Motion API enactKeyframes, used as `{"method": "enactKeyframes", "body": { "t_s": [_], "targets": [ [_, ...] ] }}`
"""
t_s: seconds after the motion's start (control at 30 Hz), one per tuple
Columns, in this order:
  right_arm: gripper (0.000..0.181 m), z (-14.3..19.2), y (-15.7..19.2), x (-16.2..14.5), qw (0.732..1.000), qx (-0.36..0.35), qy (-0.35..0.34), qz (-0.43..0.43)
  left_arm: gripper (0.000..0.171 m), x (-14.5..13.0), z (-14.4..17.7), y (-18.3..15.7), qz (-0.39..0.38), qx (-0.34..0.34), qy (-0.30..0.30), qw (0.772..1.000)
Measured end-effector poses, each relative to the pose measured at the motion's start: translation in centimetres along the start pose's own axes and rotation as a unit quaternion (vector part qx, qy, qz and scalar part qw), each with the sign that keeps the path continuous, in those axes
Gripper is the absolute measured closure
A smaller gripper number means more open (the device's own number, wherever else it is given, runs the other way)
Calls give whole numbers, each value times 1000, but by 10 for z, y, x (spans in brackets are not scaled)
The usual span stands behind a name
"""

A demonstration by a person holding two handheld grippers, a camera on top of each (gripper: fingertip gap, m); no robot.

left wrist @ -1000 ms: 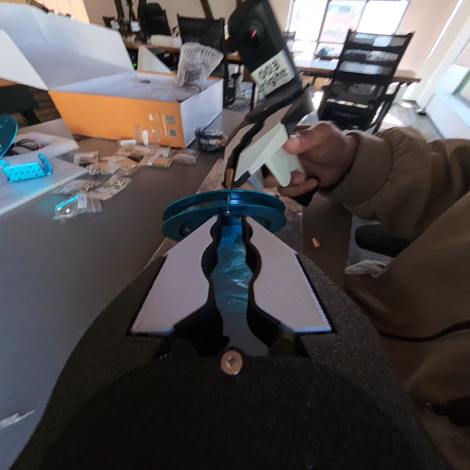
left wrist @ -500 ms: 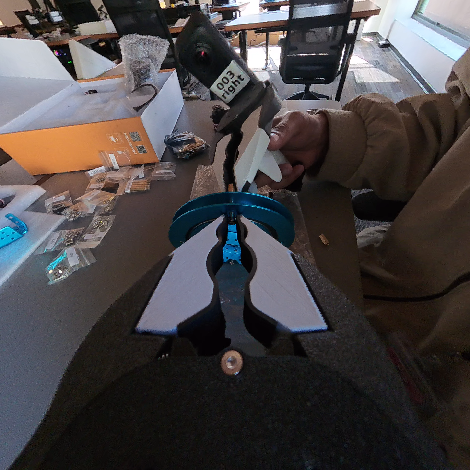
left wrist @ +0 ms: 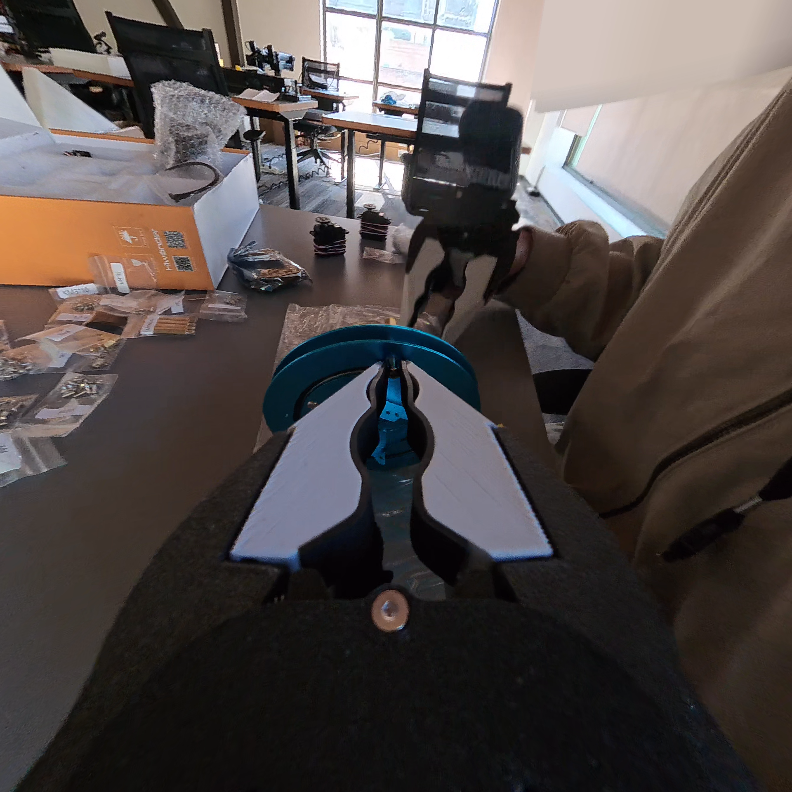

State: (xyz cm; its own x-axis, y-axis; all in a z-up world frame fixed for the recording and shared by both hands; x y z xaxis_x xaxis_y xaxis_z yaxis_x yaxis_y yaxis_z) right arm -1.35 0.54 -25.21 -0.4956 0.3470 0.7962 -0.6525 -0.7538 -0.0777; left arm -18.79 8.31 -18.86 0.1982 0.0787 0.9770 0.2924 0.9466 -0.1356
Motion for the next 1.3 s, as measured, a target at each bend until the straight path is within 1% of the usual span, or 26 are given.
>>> {"method": "enactKeyframes", "body": {
  "t_s": [0.07, 0.1, 0.17, 0.2, 0.27, 0.33, 0.4, 0.43, 0.47, 0.53, 0.57, 0.63, 0.67, 0.73, 0.8, 0.83, 0.9, 0.97, 1.07, 1.3],
  "targets": [
    [152, -4, 5, -17, 999, 8, 36, -6, 167, -1, 0, -2, 9, -16, -6, 1000],
    [152, -5, 4, -18, 999, 2, 45, 2, 167, -1, 0, -3, 17, -25, -9, 1000],
    [157, -8, 2, -11, 999, -3, 49, 22, 167, -2, 1, -3, 26, -34, -12, 999],
    [159, -10, 3, -9, 998, 4, 63, 31, 168, -2, 1, -2, 27, -33, -14, 999],
    [160, -19, 3, -10, 994, 21, 96, 54, 168, -2, 3, 0, 35, -32, -18, 999],
    [175, -25, 3, -6, 993, 45, 92, 57, 168, -1, 3, 3, 41, -29, -22, 998],
    [175, -28, 0, -4, 992, 49, 97, 61, 168, -1, 3, 4, 51, -35, -26, 998],
    [176, -28, -4, -1, 992, 32, 92, 80, 168, -1, 2, 4, 60, -39, -29, 997],
    [176, -26, -5, 5, 992, 20, 71, 105, 168, -1, 1, 4, 68, -43, -30, 996],
    [176, -17, -7, 25, 992, -3, 14, 121, 168, 0, 0, 3, 82, -52, -31, 995],
    [175, -11, -6, 38, 989, -22, -17, 143, 168, 0, -1, 4, 93, -57, -31, 994],
    [176, -3, -1, 64, 974, -68, -70, 206, 168, 1, -2, 5, 115, -61, -30, 991],
    [176, -1, 1, 74, 964, -98, -77, 233, 168, 1, -2, 6, 126, -62, -30, 990],
    [175, -3, 6, 88, 948, -134, -74, 281, 169, 2, -2, 7, 141, -61, -25, 988],
    [175, -7, 7, 95, 931, -165, -51, 322, 168, 2, -2, 7, 146, -57, -17, 987],
    [175, -10, 8, 97, 925, -168, -39, 339, 169, 2, -2, 7, 148, -56, -12, 987],
    [175, -13, 14, 103, 914, -174, -39, 364, 168, 3, -1, 7, 149, -50, -4, 988],
    [175, -15, 17, 109, 910, -176, -40, 372, 168, 3, -1, 7, 151, -49, 0, 987],
    [175, -16, 11, 110, 901, -198, -29, 385, 168, 3, 0, 8, 156, -52, -1, 986],
    [175, -18, 14, 110, 902, -191, -30, 387, 169, 3, -2, 7, 162, -55, -1, 985]
  ]
}}
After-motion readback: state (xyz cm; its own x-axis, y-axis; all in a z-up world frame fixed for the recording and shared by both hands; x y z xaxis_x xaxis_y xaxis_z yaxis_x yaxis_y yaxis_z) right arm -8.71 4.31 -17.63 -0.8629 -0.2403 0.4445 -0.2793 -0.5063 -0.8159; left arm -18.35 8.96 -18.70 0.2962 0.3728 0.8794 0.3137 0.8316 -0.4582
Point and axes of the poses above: each gripper's, where its closed fingertips meet, z back along the fingers, x out of its top, y = z × x across the jaws, the point moved 4 cm from there along z, back along the fingers, and after that the axes turned 5 degrees about -x, right-handed, at the moved point
